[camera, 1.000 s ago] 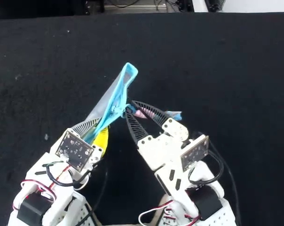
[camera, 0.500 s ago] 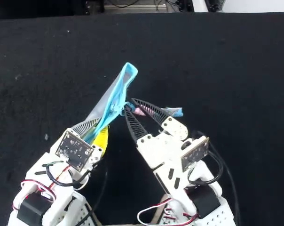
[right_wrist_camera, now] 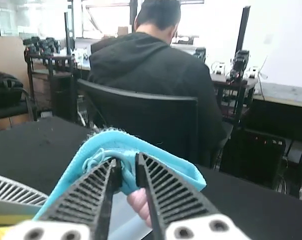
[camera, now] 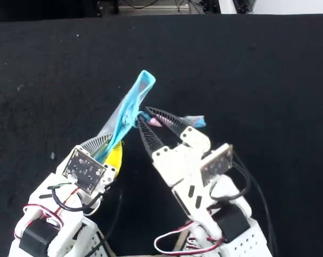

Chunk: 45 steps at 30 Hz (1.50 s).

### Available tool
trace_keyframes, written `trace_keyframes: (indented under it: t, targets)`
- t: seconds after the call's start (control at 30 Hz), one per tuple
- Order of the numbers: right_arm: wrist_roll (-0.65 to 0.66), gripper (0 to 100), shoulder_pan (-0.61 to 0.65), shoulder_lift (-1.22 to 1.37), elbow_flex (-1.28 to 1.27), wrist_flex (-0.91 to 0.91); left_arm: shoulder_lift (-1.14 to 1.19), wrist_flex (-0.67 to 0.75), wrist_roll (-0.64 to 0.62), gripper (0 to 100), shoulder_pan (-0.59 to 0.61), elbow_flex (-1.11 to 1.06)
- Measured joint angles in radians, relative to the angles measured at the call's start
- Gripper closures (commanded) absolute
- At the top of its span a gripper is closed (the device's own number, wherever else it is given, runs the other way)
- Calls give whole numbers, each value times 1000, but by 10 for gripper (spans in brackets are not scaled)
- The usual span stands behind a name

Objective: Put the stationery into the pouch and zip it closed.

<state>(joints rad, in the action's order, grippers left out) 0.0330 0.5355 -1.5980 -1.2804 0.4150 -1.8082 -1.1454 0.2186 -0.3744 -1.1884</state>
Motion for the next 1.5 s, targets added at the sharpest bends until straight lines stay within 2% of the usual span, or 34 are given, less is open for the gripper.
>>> trace_keyframes:
  t: [0.8,0.93,1.03,1.2,1.33,1.5]
  targets:
    - [-2,988,-86,46,44,0,2,0,0,971,0,-8]
    - [-2,988,-87,48,44,-43,2,0,0,971,0,-8]
    - [-6,988,-152,28,104,-86,0,-3,0,971,0,-9]
    - [-6,988,-172,32,152,-100,0,-3,0,971,0,-12]
    - [-6,963,-172,31,184,-20,0,-3,0,971,0,-12]
    - [0,819,-137,29,233,232,0,-3,0,971,0,-12]
